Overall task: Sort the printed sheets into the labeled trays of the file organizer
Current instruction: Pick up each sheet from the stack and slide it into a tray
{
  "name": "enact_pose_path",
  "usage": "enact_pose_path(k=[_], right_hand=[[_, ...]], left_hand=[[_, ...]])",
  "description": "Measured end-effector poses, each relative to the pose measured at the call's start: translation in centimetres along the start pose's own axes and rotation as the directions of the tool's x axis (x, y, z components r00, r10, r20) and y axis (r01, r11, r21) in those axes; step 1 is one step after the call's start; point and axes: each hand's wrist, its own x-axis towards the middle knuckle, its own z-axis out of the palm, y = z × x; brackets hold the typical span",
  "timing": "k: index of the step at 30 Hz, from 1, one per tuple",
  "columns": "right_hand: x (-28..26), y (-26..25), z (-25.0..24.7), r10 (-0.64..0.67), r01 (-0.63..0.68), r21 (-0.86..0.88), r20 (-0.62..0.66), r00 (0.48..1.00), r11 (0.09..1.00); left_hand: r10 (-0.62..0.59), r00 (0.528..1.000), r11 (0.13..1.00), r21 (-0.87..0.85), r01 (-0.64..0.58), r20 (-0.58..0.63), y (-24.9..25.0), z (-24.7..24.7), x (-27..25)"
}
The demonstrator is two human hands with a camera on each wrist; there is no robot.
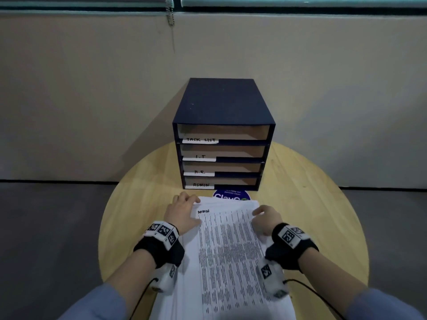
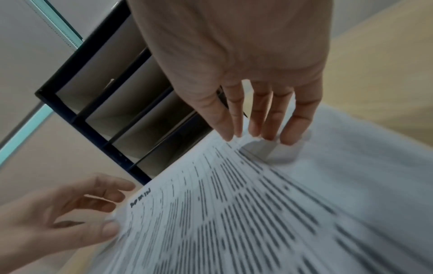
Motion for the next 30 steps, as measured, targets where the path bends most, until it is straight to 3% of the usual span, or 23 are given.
enact_pose_path(k=[4,13,14,16,18,20,22,24,27,30], right_hand=[[-1.9,1.3,1.1,-0.020,0.020,0.003,-0.018,1.000,1.000],[-3.4,2.1,1.2,-0.013,0.013,0.045,-0.017,1.000,0.999],[-3.6,2.0,1.1,-0.007,0.008,0.067,-0.019,1.000,0.998],[-3.8,2.0,0.9,-0.001,0.004,0.135,-0.025,1.000,0.991],[-4.0,2.1,0.4,-0.007,0.015,0.202,-0.042,0.999,0.979],[-4.2,2.2,-0.2,-0.020,0.036,0.271,-0.062,0.998,0.962],[-4.3,2.3,-0.8,-0.043,0.061,0.336,-0.061,0.997,0.940],[-4.6,2.2,-1.2,-0.060,0.073,0.389,-0.046,0.997,0.918],[-5.3,2.0,-1.7,-0.062,0.059,0.475,-0.009,0.998,0.878],[-5.5,1.9,-1.7,-0.075,0.055,0.509,0.019,0.997,0.859]], left_hand=[[-0.015,1.000,0.992,0.124,0.012,0.017,-0.5,1.4,-1.5],[0.040,0.983,0.989,0.149,-0.013,-0.182,0.4,2.6,-3.3],[0.034,0.982,0.993,0.114,-0.013,-0.186,0.4,2.6,-3.3],[-0.051,0.982,0.983,-0.180,0.017,-0.183,0.4,2.3,-3.1],[-0.143,0.982,0.840,-0.539,0.055,-0.124,0.2,1.5,-2.8],[-0.171,0.983,0.648,-0.759,0.064,-0.063,-0.1,0.3,-2.8],[-0.184,0.983,0.439,-0.896,0.072,-0.012,0.1,-0.8,-3.0],[-0.200,0.979,0.296,-0.951,0.089,0.030,0.5,-1.5,-3.3],[-0.209,0.976,0.227,-0.968,0.110,0.062,1.0,-1.8,-3.4],[-0.222,0.972,0.227,-0.965,0.129,0.077,1.4,-2.1,-3.4]])
